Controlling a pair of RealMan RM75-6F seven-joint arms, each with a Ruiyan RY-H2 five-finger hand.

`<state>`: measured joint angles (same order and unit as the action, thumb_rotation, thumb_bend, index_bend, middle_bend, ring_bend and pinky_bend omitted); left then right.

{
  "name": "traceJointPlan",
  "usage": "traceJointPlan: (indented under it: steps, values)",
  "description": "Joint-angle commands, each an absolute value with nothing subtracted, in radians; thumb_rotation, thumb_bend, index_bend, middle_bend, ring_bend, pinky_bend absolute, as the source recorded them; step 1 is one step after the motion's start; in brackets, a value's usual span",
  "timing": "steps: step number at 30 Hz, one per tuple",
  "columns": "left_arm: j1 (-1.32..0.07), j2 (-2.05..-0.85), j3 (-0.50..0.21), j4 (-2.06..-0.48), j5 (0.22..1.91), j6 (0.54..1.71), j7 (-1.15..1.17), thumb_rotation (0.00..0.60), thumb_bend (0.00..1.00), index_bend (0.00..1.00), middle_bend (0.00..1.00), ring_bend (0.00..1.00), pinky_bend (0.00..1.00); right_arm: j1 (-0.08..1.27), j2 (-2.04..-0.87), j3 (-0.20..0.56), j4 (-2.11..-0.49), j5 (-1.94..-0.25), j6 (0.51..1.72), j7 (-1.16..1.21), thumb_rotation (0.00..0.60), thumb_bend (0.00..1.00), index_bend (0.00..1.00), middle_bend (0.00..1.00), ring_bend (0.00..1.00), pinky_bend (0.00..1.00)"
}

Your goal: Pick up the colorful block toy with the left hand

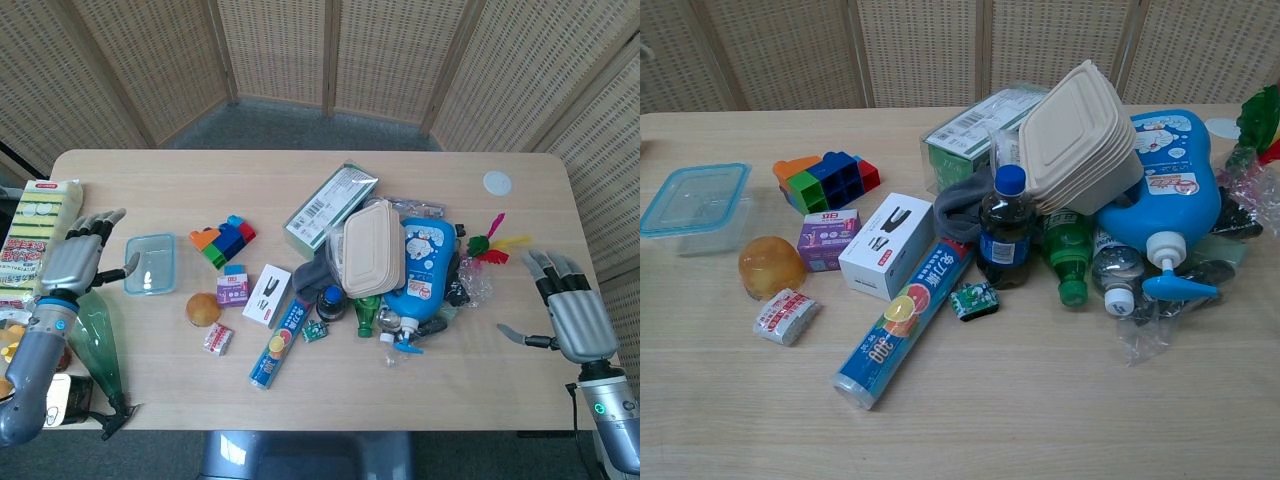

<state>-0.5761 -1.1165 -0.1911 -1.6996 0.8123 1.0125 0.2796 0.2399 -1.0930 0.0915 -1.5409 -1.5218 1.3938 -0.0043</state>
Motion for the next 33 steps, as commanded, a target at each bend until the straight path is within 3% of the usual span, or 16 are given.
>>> traceJointPlan:
  steps: [1, 13, 22, 33]
  values:
    - [-0.654, -1.199, -0.181, -1.625, 0.721, 0.973, 0.4, 0.215, 0.4, 0.0, 0.0, 0.0, 0.0, 0.225, -1.081, 0.087, -1.552, -1.524, 1.412, -0.009, 0.272, 0.15, 0.0, 0.04, 0.0, 0.0]
    - [-0.794, -1.522, -0.161, -1.299, 0.623, 0.909, 0.539, 0.225, 0.4, 0.0, 0.0, 0.0, 0.0, 0.163, -1.027, 0.073, -1.6, -1.532, 1.486, -0.012, 0.273, 0.15, 0.0, 0.04, 0.0, 0.0]
    - [-0.818, -1.719, -0.181, -1.02, 0.715, 0.843, 0.426, 0.23, 0.38, 0.0, 0.0, 0.0, 0.0, 0.139, -1.007, 0.07, -1.612, -1.531, 1.506, 0.0, 0.271, 0.15, 0.0, 0.04, 0.0, 0.0]
    - [-0.847, -1.852, -0.217, -0.805, 0.839, 0.784, 0.291, 0.233, 0.38, 0.0, 0.0, 0.0, 0.0, 0.125, -0.984, 0.066, -1.635, -1.533, 1.504, 0.008, 0.267, 0.17, 0.0, 0.04, 0.0, 0.0]
